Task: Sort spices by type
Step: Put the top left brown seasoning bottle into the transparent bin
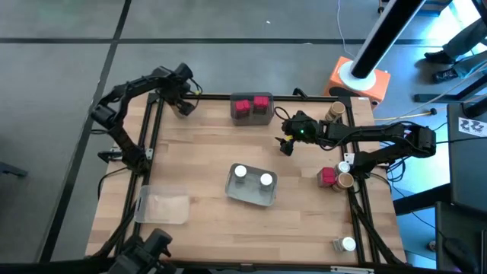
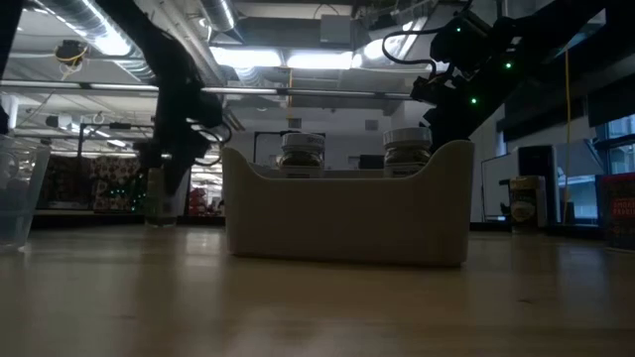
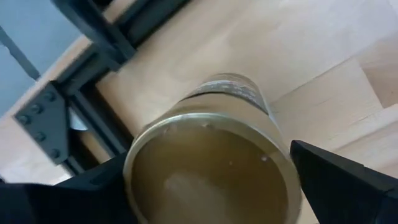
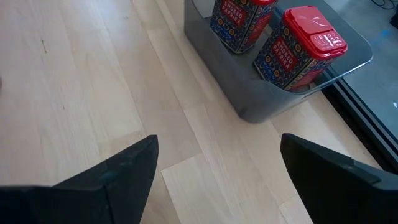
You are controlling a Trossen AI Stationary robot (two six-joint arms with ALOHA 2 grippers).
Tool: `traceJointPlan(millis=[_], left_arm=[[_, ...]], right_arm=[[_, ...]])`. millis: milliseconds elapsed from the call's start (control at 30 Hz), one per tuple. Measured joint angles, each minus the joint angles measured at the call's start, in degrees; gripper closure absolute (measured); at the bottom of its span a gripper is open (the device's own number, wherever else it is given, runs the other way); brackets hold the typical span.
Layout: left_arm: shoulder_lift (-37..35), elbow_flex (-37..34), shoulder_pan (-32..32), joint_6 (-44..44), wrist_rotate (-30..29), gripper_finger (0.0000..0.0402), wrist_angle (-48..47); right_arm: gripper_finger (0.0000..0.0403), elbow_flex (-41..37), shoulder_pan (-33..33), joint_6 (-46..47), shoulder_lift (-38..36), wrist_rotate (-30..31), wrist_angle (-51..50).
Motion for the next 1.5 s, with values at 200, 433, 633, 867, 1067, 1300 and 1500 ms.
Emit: traceJointPlan(millis=[200, 433, 633, 867, 1067, 1300, 1500], left_arm=[[0.3, -0.1, -0.2, 0.0, 0.4, 0.0103, 0.9], [0.3, -0.1, -1.6, 0.2, 0.4, 0.0139, 0.6], [-0.2, 0.9, -6.6, 0.5, 0.6, 0.0139, -0.7], [-4.9, 3.0, -15.9, -2.5, 0.2, 0.0139, -2.5], [-9.7, 5.3, -27.2, -8.4, 0.4, 0.0138, -8.9], [-14.6, 6.5, -42.3, -18.2, 0.2, 0.0138, -12.6], [-17.2, 8.3, -55.2, -29.6, 0.2, 0.0138, -16.6]], right_arm=[[0.0065, 0.0, 0.0, 0.0, 0.0, 0.0, 0.0], [0.0065, 0.0, 0.0, -0.2, 0.0, 0.0, 0.0], [0.0065, 0.0, 0.0, -0.4, 0.0, 0.0, 0.0], [0.0065, 0.0, 0.0, -0.9, 0.0, -3.0, 2.4], [0.0065, 0.0, 0.0, -1.5, 0.1, -2.9, 3.3], [0.0065, 0.0, 0.0, -2.1, 0.1, -3.0, 3.5], [0.0065, 0.0, 0.0, -2.7, 0.1, -3.0, 3.8]])
